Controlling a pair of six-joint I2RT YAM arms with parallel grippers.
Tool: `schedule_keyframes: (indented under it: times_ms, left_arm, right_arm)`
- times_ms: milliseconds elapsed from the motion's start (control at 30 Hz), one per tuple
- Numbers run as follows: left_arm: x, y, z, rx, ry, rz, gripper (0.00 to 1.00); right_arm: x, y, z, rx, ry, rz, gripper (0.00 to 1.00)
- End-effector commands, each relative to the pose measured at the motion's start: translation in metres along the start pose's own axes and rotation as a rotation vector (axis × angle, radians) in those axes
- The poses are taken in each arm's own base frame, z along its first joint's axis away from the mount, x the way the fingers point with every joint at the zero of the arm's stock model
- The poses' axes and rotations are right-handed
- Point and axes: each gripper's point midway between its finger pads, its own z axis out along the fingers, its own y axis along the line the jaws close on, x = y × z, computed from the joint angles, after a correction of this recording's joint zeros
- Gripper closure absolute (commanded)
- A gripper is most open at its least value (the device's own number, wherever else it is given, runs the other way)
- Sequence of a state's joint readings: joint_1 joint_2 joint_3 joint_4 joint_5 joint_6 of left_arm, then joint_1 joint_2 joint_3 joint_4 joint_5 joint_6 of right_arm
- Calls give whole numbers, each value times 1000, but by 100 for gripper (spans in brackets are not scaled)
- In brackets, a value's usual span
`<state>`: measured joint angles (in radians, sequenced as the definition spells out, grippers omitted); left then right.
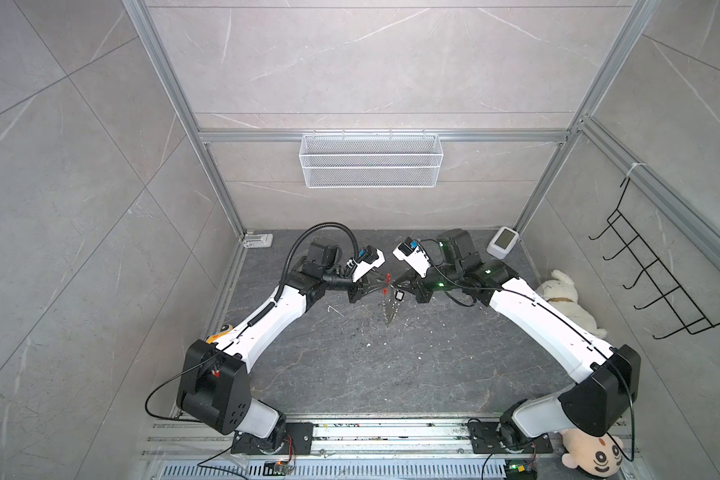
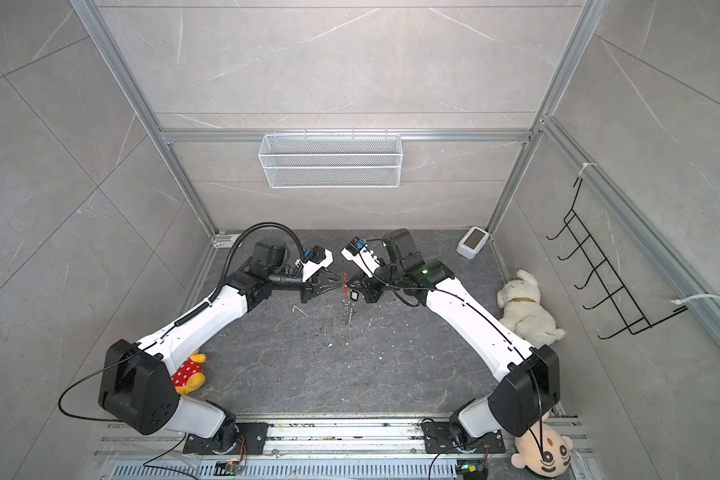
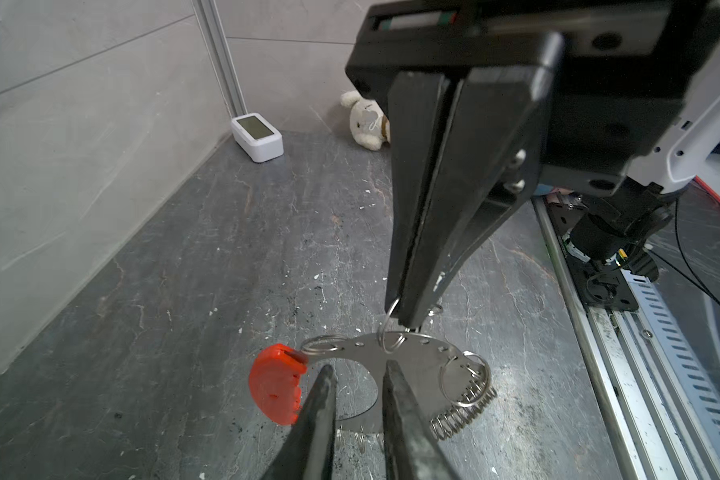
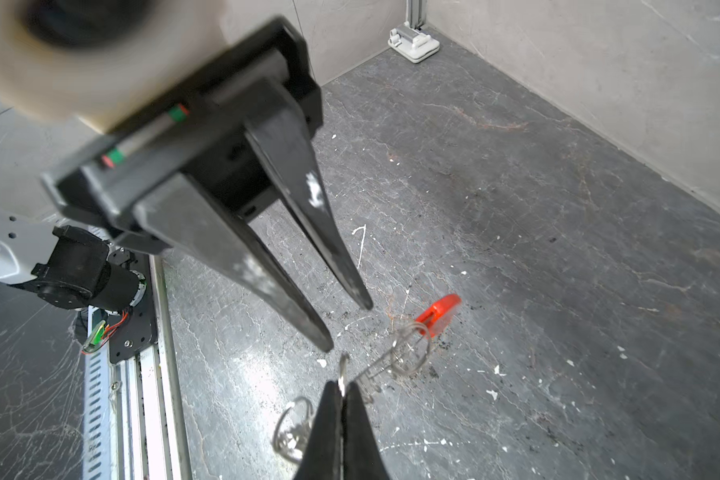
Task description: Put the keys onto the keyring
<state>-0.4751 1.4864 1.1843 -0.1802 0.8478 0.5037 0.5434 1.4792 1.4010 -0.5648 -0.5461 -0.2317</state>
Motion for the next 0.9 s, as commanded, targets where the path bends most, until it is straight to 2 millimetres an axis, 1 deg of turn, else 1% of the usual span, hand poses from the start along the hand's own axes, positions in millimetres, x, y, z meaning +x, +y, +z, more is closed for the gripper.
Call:
schedule_keyframes:
  times_ms: [0,233,367,433,467,633,867]
  left_arm:
    - [-21,-5,-5,51,-45,64,74]
    - [-29,-11,-7,83,-90,67,68]
    - [-30,-13,-7,93,-102,66,68]
    - [-29,-14,-6,105,-99,56,71]
    - [-28,-14,-5,111,-98,50,75]
    - [-25,-18,-3,149,-94,25,100]
    - [-21,-23,-3,168,-95,11,100]
  right_arm:
    - [-19,14,-12,-29,-63,-63,100]
    - [-18,17,-6,-39,-56,-65,100]
    - [-19,20,-3,-49,-62,-66,100]
    - [-21,21,-2,-53,-69,-66,100]
    - [-21,21,-2,-57,-68,-66,100]
    - [-26,23,-2,-62,-85,-60,100]
    - [-32,23,-4,-60,-111,-56,100]
